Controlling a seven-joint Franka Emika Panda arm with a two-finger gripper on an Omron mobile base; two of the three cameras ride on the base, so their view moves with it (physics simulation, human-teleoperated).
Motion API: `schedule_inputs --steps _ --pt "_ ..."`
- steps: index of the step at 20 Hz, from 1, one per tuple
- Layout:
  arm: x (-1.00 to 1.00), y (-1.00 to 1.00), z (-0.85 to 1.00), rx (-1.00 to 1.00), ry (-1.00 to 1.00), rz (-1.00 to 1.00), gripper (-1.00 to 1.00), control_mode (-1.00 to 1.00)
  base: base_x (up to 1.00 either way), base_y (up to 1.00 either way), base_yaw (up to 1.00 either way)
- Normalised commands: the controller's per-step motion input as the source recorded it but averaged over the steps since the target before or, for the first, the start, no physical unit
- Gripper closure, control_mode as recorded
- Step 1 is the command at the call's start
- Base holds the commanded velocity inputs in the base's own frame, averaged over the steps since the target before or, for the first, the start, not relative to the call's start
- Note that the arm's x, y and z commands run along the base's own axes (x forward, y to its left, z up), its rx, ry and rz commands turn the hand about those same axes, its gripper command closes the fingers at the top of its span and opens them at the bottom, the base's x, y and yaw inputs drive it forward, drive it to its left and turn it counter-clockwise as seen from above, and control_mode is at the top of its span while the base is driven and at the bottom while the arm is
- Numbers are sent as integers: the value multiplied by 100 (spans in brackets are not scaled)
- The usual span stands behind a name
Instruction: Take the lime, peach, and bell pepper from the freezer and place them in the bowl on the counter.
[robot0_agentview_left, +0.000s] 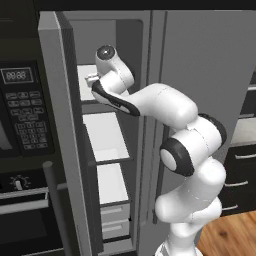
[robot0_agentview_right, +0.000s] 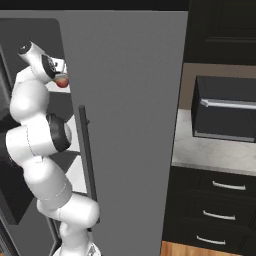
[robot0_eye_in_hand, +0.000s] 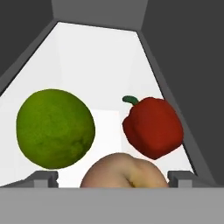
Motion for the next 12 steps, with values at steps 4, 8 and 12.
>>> schedule_inputs --steps 4,8,12 --pt "4 0 -22 -2 2 0 100 -100 0 0 0" --pt "-6 0 0 0 0 0 100 -100 0 0 0" --pt "-73 4 30 -4 -28 0 100 -100 0 0 0"
